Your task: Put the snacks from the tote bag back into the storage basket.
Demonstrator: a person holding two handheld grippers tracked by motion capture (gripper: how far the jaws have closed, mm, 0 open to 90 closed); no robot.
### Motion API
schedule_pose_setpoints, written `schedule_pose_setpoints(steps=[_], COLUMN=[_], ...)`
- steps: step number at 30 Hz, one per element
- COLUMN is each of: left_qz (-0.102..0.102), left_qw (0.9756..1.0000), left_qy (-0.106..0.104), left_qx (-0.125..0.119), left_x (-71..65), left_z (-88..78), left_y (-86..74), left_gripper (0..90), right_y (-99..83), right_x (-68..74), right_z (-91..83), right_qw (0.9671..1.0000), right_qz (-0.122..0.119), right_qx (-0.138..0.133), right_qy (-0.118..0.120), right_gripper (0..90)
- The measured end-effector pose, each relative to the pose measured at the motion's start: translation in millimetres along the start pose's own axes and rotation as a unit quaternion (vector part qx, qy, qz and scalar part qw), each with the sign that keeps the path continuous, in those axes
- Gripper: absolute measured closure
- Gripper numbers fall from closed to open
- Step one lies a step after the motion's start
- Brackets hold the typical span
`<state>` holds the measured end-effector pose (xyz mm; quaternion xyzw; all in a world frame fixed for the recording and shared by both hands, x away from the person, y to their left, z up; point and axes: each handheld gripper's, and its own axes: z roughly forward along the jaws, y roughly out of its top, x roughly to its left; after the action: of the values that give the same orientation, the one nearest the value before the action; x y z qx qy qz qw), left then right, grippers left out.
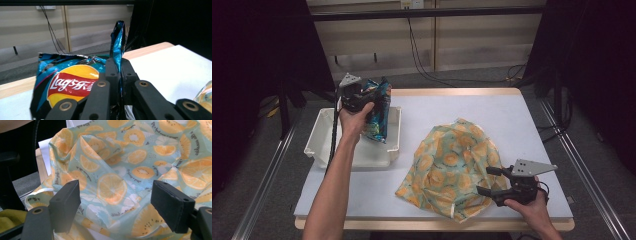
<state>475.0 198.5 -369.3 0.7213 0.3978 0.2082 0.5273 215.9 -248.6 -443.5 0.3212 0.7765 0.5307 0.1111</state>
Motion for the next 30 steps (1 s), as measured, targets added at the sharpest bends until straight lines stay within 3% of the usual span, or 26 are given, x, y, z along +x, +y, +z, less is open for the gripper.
schedule_pose_setpoints(steps=[5, 17, 26, 30], left_qz=[0.005, 0.008, 0.009, -0.001], left_qw=[1.0, 0.9996, 0.9988, 0.9989], left_qy=[-0.001, -0.005, 0.002, -0.004], left_qx=[0.008, 0.025, 0.048, 0.046], left_x=[-6.2, -19.0, -21.7, -18.9], left_z=[8.7, 26.3, 37.1, 36.1], left_y=[-3.0, -9.7, -17.1, -18.6], left_gripper=[86.4, 72.9, 58.8, 52.4], right_y=[-0.3, -0.2, -0.7, -0.7], right_x=[-0.4, -0.9, -1.7, -1.8], right_z=[-1.4, -2.2, -2.1, -2.6], right_qw=[1.0, 1.0, 1.0, 1.0], right_qz=[0.001, 0.001, 0.0, 0.0], right_qx=[-0.001, -0.001, -0.001, -0.001], right_qy=[-0.001, -0.001, -0.001, -0.001], right_gripper=[23.1, 23.1, 22.9, 22.9])
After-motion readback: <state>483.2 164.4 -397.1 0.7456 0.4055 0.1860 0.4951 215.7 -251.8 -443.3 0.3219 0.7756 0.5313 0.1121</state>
